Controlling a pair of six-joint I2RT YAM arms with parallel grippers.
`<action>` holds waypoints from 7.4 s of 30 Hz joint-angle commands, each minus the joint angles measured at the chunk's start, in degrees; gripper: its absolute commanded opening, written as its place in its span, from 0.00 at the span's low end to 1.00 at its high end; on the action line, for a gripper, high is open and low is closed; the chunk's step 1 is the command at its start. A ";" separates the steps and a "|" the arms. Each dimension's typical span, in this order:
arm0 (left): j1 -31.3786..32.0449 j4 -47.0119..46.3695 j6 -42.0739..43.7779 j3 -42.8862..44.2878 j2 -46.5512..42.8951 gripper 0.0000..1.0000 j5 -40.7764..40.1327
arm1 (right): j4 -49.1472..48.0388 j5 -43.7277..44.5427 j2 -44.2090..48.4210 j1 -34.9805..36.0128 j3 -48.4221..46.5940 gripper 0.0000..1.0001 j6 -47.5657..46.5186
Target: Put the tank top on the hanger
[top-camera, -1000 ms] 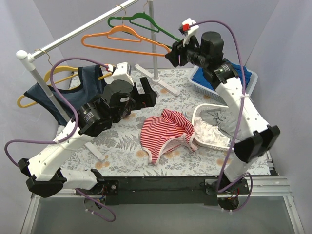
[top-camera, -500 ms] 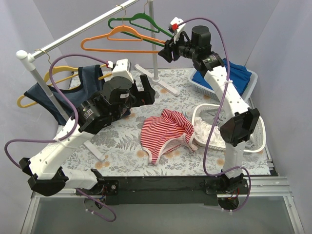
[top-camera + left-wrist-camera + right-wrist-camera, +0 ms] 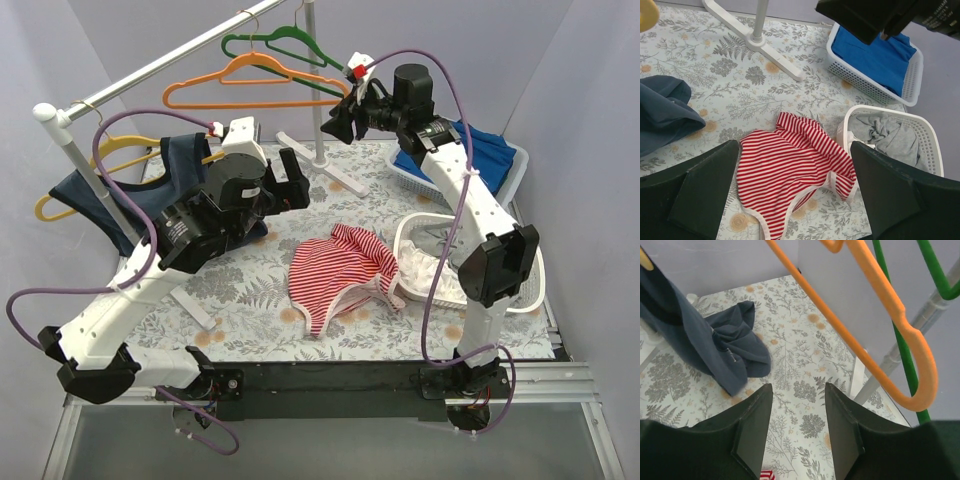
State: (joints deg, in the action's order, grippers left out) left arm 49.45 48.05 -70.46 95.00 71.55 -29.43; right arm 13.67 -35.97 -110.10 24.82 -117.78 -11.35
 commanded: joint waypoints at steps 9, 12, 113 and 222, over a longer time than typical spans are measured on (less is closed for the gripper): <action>-0.76 0.99 -1.44 0.19 -5.89 0.96 -5.90 | -11.04 -5.34 7.81 -0.30 2.48 0.73 -2.36; -0.76 0.82 -1.96 -0.34 -6.51 0.97 -6.17 | -11.03 -5.78 4.64 -0.56 -1.57 0.75 -2.62; -2.08 5.38 -5.65 -6.31 -5.45 0.96 3.65 | -11.13 16.26 37.75 2.43 42.43 0.01 14.16; -20.54 -11.41 -5.13 -35.14 2.99 0.69 27.78 | 18.33 1.68 86.02 2.43 79.54 0.01 29.19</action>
State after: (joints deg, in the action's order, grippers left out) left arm 28.60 33.23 -76.34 61.34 79.37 4.14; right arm 41.87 -33.71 -25.04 27.14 -39.42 16.29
